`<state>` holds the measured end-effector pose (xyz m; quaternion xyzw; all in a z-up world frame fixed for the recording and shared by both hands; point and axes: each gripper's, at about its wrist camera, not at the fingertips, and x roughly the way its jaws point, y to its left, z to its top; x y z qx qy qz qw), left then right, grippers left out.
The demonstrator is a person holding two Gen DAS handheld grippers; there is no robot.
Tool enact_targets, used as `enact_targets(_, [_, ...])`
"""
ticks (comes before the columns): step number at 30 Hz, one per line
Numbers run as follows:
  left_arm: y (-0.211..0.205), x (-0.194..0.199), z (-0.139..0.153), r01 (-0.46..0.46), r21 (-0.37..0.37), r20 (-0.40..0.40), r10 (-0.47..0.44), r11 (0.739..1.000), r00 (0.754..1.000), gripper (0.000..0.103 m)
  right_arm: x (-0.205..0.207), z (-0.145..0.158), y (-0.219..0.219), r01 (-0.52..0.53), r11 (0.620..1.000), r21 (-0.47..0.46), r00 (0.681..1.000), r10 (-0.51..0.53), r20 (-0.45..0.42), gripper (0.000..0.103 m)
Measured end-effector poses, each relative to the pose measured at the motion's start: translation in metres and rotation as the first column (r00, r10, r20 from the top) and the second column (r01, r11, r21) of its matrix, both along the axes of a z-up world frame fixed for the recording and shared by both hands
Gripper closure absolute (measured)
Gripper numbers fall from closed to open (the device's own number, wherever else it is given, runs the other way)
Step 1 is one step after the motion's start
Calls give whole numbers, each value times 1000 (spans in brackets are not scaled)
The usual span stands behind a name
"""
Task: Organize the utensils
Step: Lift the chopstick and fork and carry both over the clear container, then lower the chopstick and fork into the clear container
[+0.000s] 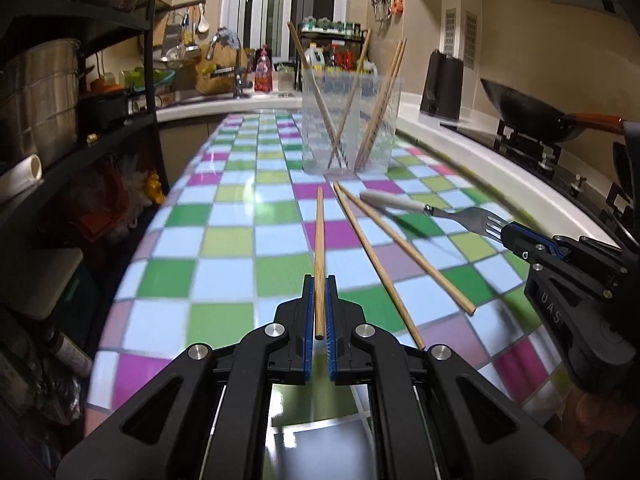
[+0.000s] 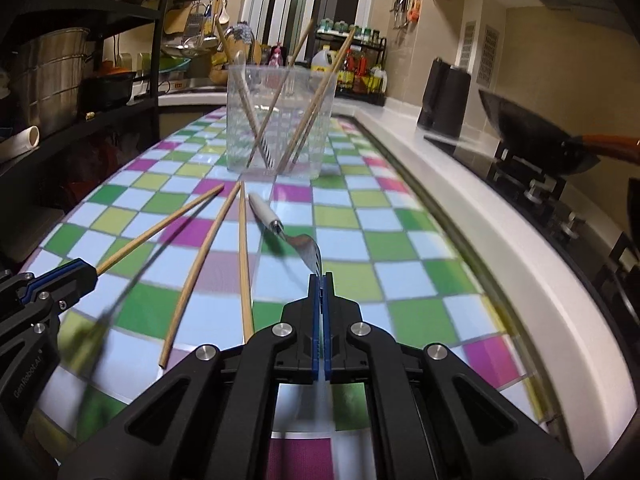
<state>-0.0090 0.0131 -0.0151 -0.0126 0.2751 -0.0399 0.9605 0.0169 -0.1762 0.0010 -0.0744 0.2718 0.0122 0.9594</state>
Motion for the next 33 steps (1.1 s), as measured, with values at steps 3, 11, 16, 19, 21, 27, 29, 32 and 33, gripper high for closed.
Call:
enact_targets(3, [3,-4,20,1,15,61,-2,1000,998,98,-3,23,-2,7,1000,-4,999,-7,48,102])
enact_targets(11, [3,-6,67,15,61,227,-28,998,974,98,-3,79,-10,24,1000,-3,985,-23,171,102])
enact_targets(16, [5,3,88,20,42,255,-31,999,966,98,1,95,-11,21,1000,-19,977,-16,214,102])
enact_targets(19, [6,10,99,30,26,250,-36,999,968,98,3,101,-10,16,999,-33,974,-8,228,102])
enact_targets(21, [7,15,107,49,9,233,-50,999,971,98,4,106,-8,11,999,-51,971,2,240,102])
enact_targets(27, [9,30,134,86,-33,195,-78,996,978,98,9,122,-7,3,998,-64,965,14,262,102])
enact_targets(29, [10,38,140,99,-49,166,-89,994,982,98,11,127,-6,-7,998,-69,965,26,263,102])
enact_targets(32, [14,53,154,115,-70,127,-105,991,986,98,18,136,-4,-34,997,-65,966,49,252,102])
enact_targets(33, [16,58,157,119,-85,114,-109,989,987,98,21,140,-4,-44,997,-58,968,57,245,102])
